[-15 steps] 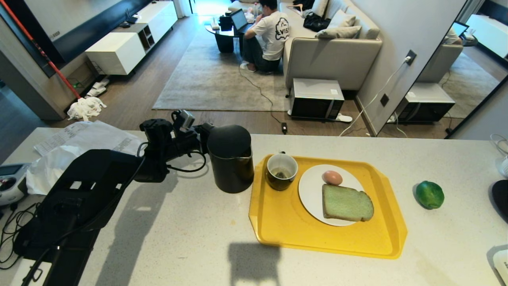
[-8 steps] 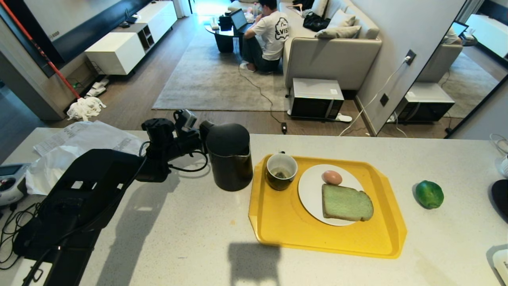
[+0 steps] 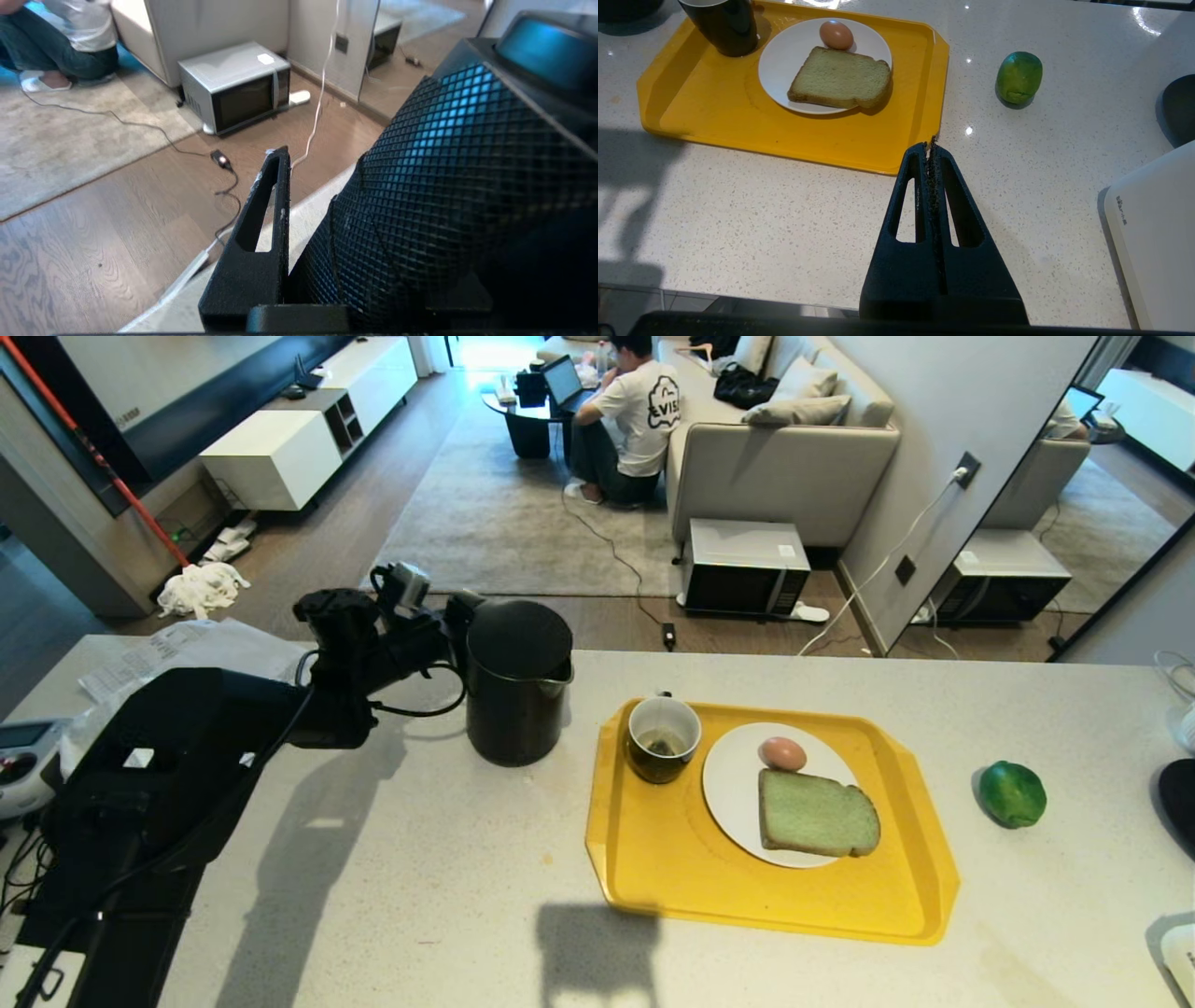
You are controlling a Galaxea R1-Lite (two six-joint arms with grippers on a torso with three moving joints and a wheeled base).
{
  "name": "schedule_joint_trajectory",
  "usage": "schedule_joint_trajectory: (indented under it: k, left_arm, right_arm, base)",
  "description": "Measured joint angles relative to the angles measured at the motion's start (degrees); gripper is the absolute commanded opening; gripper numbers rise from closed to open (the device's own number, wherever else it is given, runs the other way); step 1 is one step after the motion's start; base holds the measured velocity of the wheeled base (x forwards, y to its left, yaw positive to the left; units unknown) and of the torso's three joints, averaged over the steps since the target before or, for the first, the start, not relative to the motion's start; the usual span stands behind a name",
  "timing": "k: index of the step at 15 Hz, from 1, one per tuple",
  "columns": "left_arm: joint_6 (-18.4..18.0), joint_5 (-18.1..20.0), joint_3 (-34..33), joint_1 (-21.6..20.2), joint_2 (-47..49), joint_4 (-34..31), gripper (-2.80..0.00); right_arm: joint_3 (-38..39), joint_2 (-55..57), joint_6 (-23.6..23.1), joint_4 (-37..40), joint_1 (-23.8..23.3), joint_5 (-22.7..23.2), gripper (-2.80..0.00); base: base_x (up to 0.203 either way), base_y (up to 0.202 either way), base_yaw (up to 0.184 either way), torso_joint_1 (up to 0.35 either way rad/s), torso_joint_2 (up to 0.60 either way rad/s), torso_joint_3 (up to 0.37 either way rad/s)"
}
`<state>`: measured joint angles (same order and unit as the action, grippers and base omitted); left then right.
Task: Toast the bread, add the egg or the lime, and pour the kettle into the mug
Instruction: Pick up the kettle, then pour water into a cup
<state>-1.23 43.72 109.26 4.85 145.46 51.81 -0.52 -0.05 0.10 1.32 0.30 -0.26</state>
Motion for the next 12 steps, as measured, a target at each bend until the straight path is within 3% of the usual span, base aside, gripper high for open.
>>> schedule_joint_trajectory:
  k: [5,12]
  left_arm:
    - [7.39,-2.12,-0.3,-1.59,-4.7,2.6,-2.8]
    - [8.45,-5.05,1.65,-1.25,-9.38,1.47,-2.8]
  right_arm:
    - [0.0,0.0,0.0,0.0,-0.03,0.01,-2.8]
    - [0.0,0.0,-0.02,0.0,-0.03,0.01,-2.8]
  base:
    - [0.0,0.0,0.0,0.0,0.0,0.0]
    - [0.0,0.0,0.0,0.0,0.0,0.0]
